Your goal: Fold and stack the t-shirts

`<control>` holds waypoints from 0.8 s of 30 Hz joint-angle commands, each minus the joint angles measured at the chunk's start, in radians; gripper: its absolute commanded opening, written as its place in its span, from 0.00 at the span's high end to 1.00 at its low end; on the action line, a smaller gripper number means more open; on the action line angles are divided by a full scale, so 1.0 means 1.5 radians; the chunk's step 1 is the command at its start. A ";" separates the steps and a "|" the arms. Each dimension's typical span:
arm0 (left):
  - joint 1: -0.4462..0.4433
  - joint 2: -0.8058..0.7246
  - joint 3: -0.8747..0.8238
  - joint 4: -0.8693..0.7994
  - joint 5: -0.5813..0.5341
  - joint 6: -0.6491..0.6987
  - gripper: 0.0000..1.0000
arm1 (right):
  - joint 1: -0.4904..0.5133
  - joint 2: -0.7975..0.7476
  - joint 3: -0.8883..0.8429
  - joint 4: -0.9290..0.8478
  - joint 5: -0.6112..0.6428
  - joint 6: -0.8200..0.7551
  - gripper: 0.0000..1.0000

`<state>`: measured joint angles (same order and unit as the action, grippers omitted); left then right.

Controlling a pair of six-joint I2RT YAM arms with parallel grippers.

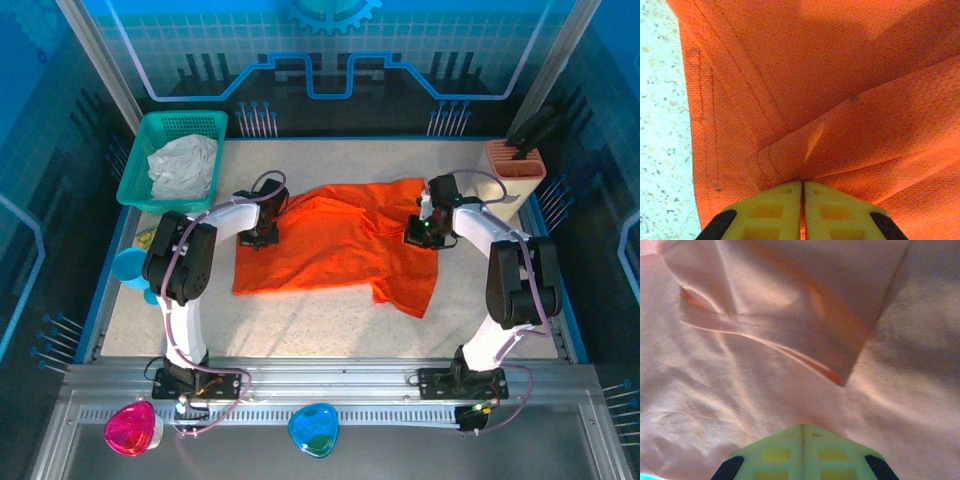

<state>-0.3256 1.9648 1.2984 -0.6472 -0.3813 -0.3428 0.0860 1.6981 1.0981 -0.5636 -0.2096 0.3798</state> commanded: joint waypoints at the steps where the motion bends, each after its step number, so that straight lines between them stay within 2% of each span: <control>1: -0.001 -0.007 0.001 -0.038 -0.038 -0.014 0.90 | -0.026 -0.020 -0.016 -0.017 0.012 -0.010 1.00; 4: -0.010 -0.071 -0.022 -0.026 -0.032 -0.014 0.88 | -0.040 -0.027 -0.028 -0.011 0.005 -0.011 0.95; 7: -0.024 -0.169 -0.036 -0.038 -0.040 -0.022 0.72 | -0.049 -0.033 -0.033 -0.011 0.001 -0.018 0.89; 9: -0.027 -0.238 -0.027 -0.072 -0.042 -0.031 0.56 | -0.053 -0.039 -0.034 -0.014 0.000 -0.023 0.86; 13: -0.027 -0.330 -0.003 -0.183 -0.046 -0.072 0.40 | -0.057 -0.059 -0.041 -0.016 -0.002 -0.033 0.82; 16: -0.027 -0.355 -0.009 -0.285 -0.037 -0.118 0.40 | -0.058 -0.079 -0.052 -0.014 0.000 -0.042 0.80; 18: -0.027 -0.372 -0.052 -0.323 -0.012 -0.157 0.40 | -0.058 -0.092 -0.056 -0.016 0.001 -0.047 0.79; 24: -0.025 -0.518 -0.278 -0.241 0.097 -0.296 0.41 | -0.058 -0.125 -0.059 -0.018 0.000 -0.055 0.78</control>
<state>-0.3656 1.2938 0.9882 -0.9913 -0.3347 -0.6342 0.0116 1.5497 1.0241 -0.5755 -0.1993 0.3195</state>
